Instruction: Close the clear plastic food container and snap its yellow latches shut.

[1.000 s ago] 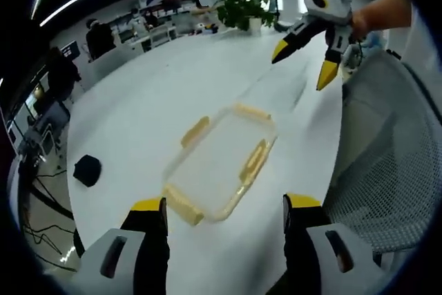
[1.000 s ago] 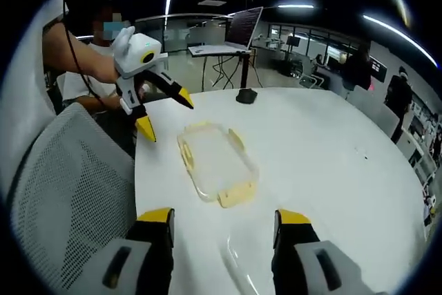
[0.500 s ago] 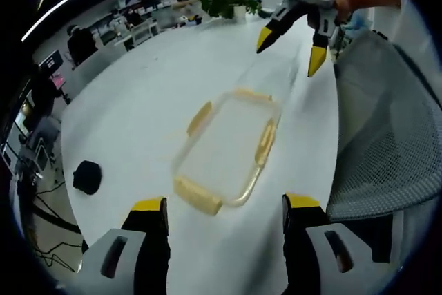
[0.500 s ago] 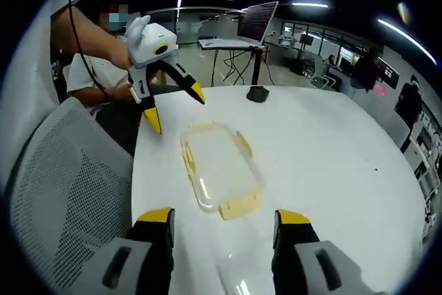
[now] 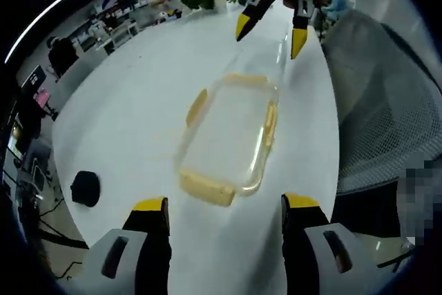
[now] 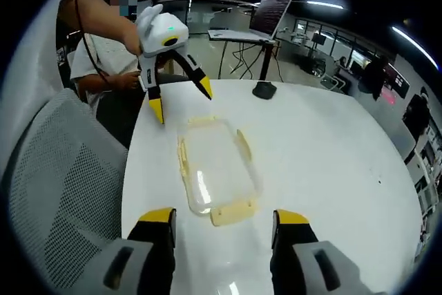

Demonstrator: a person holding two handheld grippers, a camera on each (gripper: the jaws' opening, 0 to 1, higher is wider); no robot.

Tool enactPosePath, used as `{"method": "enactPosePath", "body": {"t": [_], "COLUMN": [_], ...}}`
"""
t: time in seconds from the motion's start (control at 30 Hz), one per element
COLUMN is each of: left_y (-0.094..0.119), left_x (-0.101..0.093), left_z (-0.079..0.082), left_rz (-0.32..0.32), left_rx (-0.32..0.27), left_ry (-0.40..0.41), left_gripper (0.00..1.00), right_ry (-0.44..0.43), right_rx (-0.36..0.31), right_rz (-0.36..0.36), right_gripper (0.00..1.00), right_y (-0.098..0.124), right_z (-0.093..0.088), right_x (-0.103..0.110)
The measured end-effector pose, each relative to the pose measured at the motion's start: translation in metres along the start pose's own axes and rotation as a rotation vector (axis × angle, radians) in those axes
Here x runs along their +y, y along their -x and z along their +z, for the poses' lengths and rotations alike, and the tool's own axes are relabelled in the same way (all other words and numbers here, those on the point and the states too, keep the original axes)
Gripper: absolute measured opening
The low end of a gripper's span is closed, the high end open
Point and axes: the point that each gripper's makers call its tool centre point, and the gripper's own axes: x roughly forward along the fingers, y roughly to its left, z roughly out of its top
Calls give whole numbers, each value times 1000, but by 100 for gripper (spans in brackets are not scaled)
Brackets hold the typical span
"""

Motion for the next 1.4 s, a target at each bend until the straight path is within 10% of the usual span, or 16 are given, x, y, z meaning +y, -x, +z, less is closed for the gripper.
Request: {"method": "enactPosePath", "body": {"t": [1.4], "left_y": [-28], "left_x": [18], "left_z": [-1], "left_rz": [-136], "left_rx": [73], "left_ry": [-216], "left_gripper": [60], "right_ry": [128], "right_rx": [229], "right_rz": [175], "right_gripper": [51], "right_y": [-46], "right_z": [-18], "right_x": [0]}}
